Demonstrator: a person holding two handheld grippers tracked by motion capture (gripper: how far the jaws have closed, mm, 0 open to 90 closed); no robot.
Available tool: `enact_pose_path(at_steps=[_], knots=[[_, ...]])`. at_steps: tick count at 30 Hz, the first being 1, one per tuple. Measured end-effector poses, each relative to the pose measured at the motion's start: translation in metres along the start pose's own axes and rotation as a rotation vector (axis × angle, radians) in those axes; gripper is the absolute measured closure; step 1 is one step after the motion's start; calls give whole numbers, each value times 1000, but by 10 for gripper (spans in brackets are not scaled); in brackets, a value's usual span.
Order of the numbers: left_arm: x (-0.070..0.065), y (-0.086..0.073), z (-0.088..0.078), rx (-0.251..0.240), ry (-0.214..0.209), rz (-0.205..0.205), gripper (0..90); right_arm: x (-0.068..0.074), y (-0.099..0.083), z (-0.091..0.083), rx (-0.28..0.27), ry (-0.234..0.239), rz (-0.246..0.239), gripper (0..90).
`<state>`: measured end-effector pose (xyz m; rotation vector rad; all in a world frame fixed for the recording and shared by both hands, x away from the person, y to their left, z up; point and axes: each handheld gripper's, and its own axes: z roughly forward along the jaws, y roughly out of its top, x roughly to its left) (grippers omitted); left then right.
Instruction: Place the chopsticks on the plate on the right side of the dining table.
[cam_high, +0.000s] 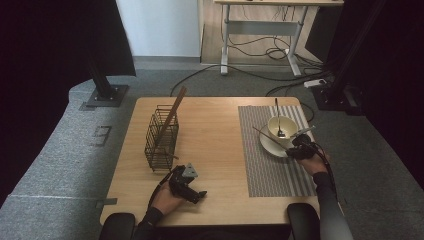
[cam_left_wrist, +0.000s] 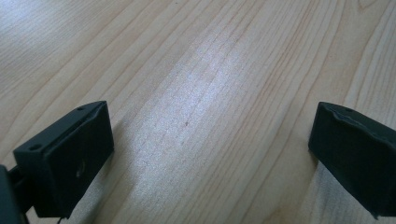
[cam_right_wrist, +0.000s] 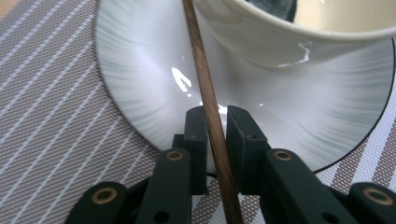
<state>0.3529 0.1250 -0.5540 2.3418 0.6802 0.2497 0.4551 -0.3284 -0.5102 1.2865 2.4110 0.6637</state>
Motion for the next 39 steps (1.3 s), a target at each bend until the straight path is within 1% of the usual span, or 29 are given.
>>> enact_pose_path(at_steps=[2,4,6,8,10,13,15,17,18,19,20,21,22,24,25,27,28,30,33,36,39], knots=[[0,0,0,0,0,0,0,-2,-2,2,-8,-1,17,717],[0,0,0,0,1,0,0,-3,-3,0,-12,-3,21,701],[0,0,0,0,1,0,0,-3,-3,-5,-38,-3,25,676],[0,0,0,-1,0,-1,0,-1,-3,-11,-59,-7,26,630],[0,0,0,0,0,0,0,1,-3,-19,-89,2,35,573],[0,0,0,3,0,4,0,5,-6,-26,-119,20,43,477],[0,0,0,3,1,5,0,10,-9,-29,-137,28,45,393],[0,0,0,2,1,5,0,16,-14,-30,-146,38,44,341],[0,0,0,2,1,5,0,19,-16,-30,-145,35,41,290],[0,0,0,2,0,6,0,22,-18,-29,-144,21,42,239],[0,0,0,2,0,5,1,25,-20,-29,-147,13,42,213],[0,0,0,1,0,5,2,27,-22,-28,-146,24,40,181],[0,0,0,1,0,5,2,29,-24,-27,-153,31,48,147],[0,0,0,0,-1,6,5,32,-28,-27,-178,26,69,129],[0,0,0,0,-1,6,6,34,-30,-26,-186,34,71,121],[0,0,0,-1,-2,5,6,35,-33,-24,-214,58,92,109],[0,0,0,-1,-1,6,6,35,-34,-23,-216,65,97,104],[0,0,0,0,-1,6,6,35,-37,-18,-201,65,105,79],[0,0,0,-1,-1,6,6,33,-40,-13,-195,53,116,77],[0,0,0,-1,-2,6,6,30,-41,-8,-181,12,123,45],[0,0,0,-1,-2,5,6,27,-41,-7,-180,-11,136,14]])
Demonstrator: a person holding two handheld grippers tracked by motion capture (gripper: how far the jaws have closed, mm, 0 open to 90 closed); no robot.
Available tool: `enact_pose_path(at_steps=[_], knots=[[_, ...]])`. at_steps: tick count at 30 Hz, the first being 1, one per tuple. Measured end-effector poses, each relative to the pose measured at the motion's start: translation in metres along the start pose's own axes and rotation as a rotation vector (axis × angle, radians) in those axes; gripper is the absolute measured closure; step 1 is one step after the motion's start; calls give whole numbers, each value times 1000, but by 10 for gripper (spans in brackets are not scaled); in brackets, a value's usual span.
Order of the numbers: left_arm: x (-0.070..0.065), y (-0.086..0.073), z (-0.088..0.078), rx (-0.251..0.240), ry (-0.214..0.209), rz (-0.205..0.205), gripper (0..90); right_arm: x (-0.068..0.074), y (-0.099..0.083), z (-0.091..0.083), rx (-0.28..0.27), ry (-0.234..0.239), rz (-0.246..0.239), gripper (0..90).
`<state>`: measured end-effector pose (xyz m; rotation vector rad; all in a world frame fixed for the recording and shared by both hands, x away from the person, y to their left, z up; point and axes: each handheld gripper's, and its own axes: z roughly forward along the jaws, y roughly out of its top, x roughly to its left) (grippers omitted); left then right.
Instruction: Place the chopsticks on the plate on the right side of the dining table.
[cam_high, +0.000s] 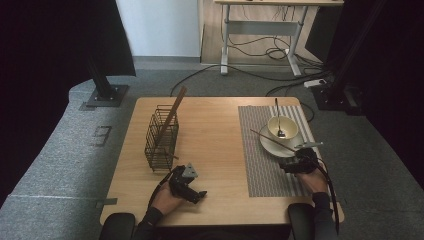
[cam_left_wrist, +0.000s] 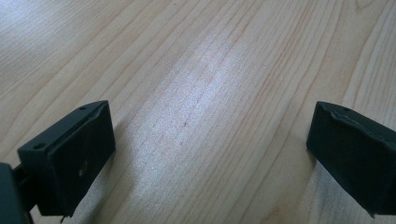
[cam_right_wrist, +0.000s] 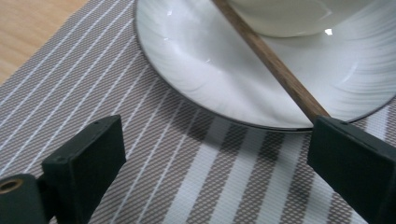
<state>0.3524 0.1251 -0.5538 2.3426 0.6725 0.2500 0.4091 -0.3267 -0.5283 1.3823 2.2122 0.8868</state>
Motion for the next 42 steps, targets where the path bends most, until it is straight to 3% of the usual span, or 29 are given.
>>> enact_pose_path(at_steps=[16,23,32,42], knots=[[0,0,0,1,0,1,6,-15,6,8,-22,-57,64,0],[0,0,0,0,0,1,6,-22,9,10,-46,-60,94,0],[0,0,0,0,0,0,6,-29,11,13,-58,-92,105,0],[0,0,0,0,0,0,6,-29,12,20,-65,-119,80,0]])
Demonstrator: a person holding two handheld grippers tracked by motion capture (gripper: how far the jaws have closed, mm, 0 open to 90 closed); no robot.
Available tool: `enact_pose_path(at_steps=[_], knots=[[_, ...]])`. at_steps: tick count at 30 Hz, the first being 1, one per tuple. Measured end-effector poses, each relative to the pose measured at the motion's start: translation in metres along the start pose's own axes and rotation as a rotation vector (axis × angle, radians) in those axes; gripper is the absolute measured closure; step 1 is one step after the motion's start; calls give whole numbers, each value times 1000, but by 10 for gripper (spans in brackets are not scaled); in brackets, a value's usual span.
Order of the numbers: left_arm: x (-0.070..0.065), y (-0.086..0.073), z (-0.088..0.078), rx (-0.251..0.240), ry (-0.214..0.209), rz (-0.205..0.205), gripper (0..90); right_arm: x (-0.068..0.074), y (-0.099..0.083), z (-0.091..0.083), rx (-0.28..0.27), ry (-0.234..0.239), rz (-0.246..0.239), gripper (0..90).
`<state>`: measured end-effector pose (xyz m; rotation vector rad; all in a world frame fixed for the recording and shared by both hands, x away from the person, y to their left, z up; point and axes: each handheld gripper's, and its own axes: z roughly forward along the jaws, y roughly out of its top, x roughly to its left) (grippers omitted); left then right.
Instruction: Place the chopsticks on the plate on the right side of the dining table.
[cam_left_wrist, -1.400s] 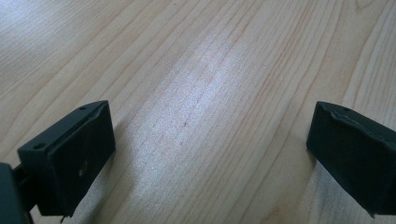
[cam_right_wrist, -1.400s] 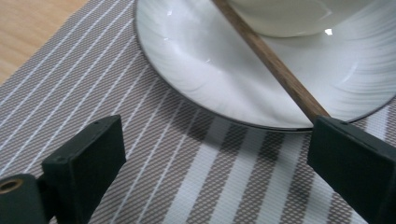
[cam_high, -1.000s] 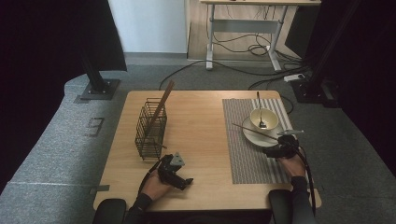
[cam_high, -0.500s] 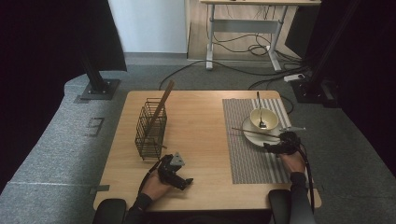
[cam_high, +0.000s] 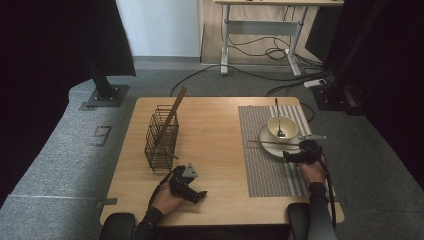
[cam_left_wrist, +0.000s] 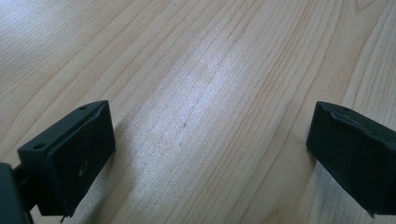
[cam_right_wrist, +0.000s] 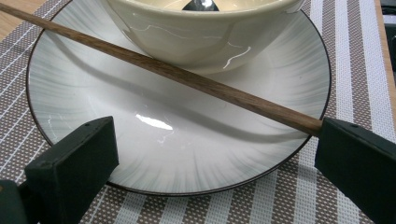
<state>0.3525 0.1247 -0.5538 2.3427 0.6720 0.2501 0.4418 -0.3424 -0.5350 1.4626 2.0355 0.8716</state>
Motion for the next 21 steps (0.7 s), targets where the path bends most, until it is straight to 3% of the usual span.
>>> enact_pose_path(at_steps=[21], knots=[[0,0,0,1,0,1,6,-2,-2,4,-2,-7,8,0]])
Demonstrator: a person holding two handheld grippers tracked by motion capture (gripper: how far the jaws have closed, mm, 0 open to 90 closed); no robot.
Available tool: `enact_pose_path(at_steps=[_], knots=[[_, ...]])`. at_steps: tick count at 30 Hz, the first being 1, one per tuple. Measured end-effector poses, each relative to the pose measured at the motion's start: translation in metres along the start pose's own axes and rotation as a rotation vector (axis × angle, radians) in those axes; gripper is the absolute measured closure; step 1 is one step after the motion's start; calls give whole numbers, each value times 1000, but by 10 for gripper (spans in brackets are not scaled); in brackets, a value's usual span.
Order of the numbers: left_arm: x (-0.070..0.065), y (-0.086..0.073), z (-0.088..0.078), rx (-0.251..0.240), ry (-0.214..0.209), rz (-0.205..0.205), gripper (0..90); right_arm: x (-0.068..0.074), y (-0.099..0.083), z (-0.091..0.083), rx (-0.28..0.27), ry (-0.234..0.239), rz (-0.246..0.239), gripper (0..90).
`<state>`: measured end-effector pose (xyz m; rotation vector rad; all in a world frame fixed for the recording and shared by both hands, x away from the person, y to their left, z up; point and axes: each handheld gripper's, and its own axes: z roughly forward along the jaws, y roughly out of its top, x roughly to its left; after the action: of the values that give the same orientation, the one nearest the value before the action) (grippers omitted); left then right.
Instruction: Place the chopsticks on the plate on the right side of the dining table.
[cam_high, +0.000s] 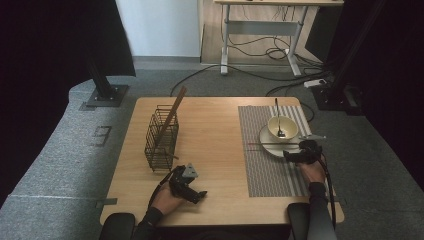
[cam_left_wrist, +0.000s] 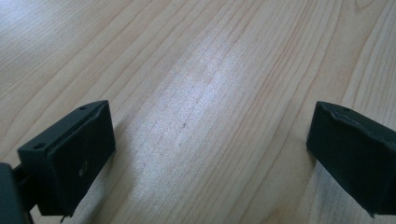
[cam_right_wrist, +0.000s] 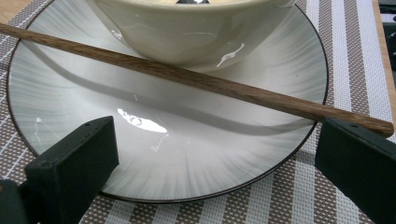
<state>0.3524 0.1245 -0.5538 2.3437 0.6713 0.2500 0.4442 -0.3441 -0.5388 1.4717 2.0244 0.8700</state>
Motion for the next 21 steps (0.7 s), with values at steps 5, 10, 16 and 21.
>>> enact_pose_path(at_steps=[5,10,16,21], knots=[[0,0,0,0,0,0,6,3,1,-5,-8,1,-9,0],[0,0,0,0,0,0,6,3,-2,-11,-17,13,5,0],[0,0,0,0,0,0,6,5,-5,-19,-21,26,0,0],[0,0,0,0,0,0,6,14,-7,-29,-28,45,-31,0]])
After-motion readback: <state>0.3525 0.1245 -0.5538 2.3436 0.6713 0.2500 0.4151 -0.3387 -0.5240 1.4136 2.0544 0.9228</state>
